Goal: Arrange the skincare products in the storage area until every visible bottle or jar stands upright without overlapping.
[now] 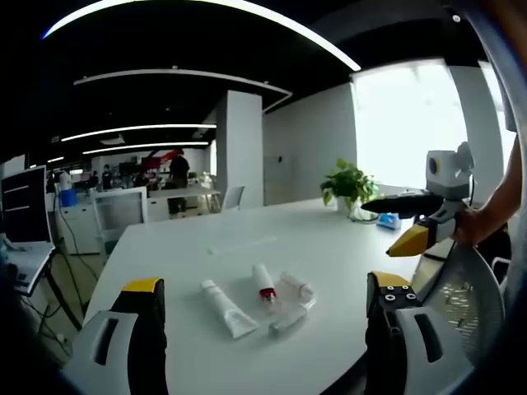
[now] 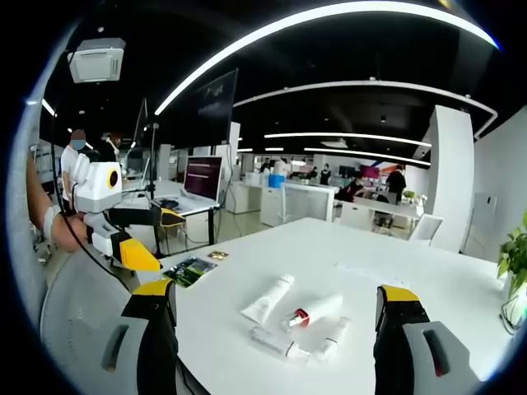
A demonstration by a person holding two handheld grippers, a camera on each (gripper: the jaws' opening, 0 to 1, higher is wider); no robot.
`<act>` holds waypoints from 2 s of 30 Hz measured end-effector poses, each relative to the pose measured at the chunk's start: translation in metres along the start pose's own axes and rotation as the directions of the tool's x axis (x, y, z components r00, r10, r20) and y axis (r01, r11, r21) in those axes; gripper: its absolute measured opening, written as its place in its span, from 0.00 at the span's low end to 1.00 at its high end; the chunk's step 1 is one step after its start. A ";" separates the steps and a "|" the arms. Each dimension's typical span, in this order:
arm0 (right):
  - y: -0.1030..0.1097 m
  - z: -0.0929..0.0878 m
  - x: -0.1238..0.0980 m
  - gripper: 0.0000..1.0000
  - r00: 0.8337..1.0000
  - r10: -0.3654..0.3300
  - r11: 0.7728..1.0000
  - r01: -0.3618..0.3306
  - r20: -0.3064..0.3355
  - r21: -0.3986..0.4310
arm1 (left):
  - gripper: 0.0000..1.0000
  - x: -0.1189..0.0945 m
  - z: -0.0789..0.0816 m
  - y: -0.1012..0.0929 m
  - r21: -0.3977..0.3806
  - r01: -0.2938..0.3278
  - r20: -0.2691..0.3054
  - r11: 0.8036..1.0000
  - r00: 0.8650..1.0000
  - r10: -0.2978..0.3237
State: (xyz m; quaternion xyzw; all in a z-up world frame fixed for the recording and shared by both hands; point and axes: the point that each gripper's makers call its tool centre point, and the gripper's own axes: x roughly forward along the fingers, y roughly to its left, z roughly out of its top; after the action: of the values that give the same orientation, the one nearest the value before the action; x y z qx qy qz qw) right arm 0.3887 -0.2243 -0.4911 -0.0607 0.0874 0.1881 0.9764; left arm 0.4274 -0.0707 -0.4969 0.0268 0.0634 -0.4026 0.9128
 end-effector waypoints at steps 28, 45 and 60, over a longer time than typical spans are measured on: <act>0.000 -0.003 0.003 0.96 1.000 0.005 1.000 -0.005 -0.020 0.012 | 0.97 0.004 -0.006 -0.007 0.035 0.035 -0.032 0.999 0.999 -0.034; 0.015 -0.011 0.007 0.96 0.996 0.064 0.998 -0.064 -0.059 0.001 | 0.96 0.003 -0.009 -0.008 0.072 0.027 -0.042 0.997 0.999 -0.024; 0.001 -0.011 0.011 0.96 0.996 0.043 0.996 -0.038 -0.073 0.080 | 0.96 0.003 -0.009 -0.001 0.094 -0.004 -0.046 0.996 0.999 0.008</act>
State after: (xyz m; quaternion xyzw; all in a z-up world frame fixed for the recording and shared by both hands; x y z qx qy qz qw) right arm 0.3967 -0.2214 -0.5041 -0.0273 0.1323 0.2018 0.9701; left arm 0.4280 -0.0730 -0.5062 0.0794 0.0655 -0.4015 0.9101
